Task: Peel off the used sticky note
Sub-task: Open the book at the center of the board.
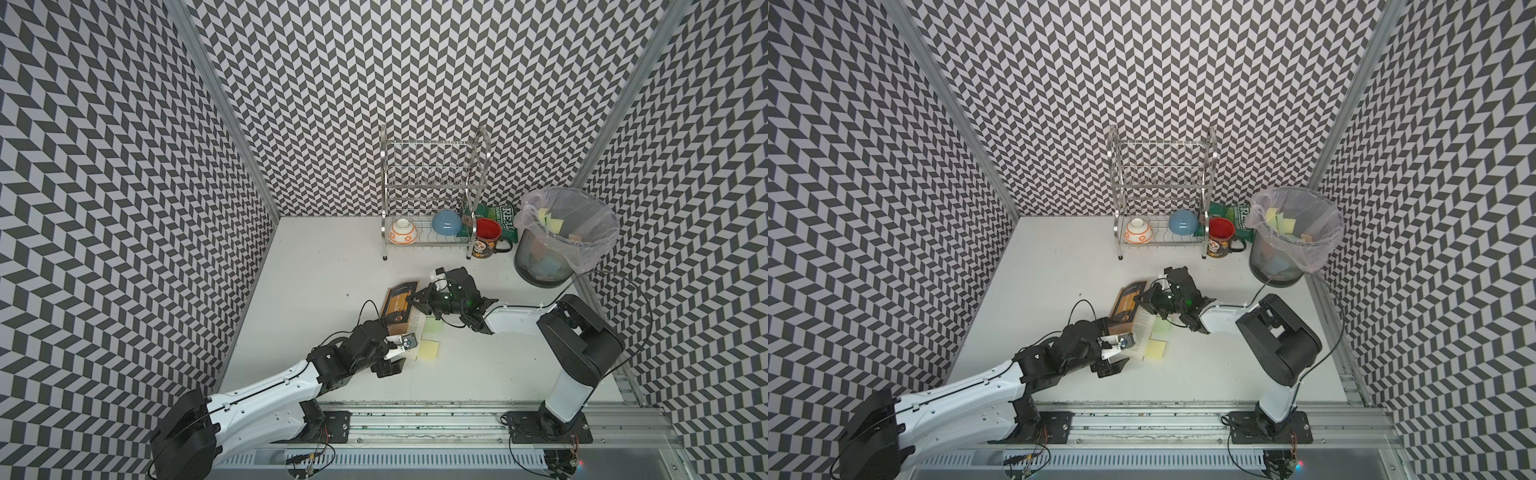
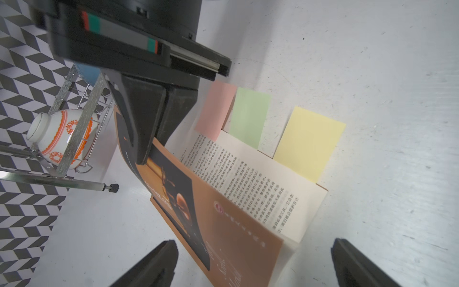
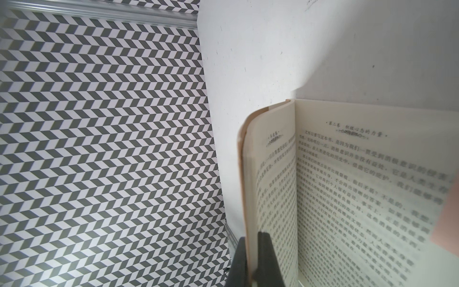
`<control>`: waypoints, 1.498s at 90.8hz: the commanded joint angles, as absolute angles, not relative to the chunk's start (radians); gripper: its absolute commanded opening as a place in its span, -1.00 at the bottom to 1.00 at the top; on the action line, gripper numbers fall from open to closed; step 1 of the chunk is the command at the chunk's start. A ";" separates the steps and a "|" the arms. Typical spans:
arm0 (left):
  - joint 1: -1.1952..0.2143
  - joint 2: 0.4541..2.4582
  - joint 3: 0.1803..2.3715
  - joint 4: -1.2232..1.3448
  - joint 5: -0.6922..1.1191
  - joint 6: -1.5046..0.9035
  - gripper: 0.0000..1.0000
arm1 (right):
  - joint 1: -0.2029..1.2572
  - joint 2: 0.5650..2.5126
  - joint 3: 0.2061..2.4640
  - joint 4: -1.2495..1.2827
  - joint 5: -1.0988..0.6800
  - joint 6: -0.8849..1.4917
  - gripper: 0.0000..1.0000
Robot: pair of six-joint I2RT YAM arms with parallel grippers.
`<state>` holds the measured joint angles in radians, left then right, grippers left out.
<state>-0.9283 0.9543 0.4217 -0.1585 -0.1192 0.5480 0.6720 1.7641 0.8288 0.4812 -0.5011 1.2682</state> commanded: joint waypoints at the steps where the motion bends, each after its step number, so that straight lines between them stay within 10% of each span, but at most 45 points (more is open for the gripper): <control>1: -0.943 0.967 0.406 -0.063 -0.196 0.531 1.00 | 0.680 1.777 0.842 0.601 -0.492 1.304 -1.00; 39: -0.951 0.991 0.391 0.017 -0.321 0.485 0.78 | 0.681 1.789 0.841 0.619 -0.487 1.320 -1.00; 79: -0.951 0.973 0.391 -0.030 -0.285 0.485 -0.39 | 0.681 1.789 0.848 0.600 -0.485 1.291 -0.98; 92: -0.951 0.977 0.399 -0.035 -0.289 0.473 -0.99 | 0.682 1.773 0.871 0.530 -0.466 1.238 -0.78; 136: -0.897 1.001 0.459 -0.071 -0.233 0.386 -1.00 | 0.494 1.569 0.773 0.312 -0.519 0.985 0.15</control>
<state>-0.9150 1.0012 0.4290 -0.0505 -0.2722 0.4213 0.5495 1.6554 0.8276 0.3168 -0.4812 1.0706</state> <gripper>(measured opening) 0.058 0.572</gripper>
